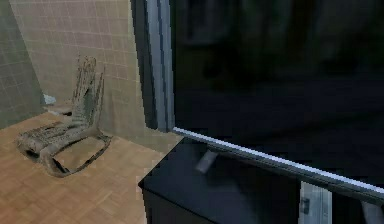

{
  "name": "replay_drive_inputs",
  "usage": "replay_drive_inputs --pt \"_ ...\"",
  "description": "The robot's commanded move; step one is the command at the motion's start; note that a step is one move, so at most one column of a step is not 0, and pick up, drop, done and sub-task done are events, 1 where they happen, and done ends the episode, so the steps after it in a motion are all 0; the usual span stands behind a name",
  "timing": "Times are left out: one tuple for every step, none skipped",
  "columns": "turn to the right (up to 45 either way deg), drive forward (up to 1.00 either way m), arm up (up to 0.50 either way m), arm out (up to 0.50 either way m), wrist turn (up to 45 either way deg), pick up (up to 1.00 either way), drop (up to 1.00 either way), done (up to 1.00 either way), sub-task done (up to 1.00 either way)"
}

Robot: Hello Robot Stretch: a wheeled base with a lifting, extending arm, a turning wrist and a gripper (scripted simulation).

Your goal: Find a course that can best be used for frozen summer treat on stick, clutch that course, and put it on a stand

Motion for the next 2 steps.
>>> replay_drive_inputs --pt "0.0 0.2 0.0 0.0 0.0 0.0 0.0 0.0 0.0" --pt "-45.0 0.0 0.0 0.0 0.0 0.0 0.0 0.0 0.0"
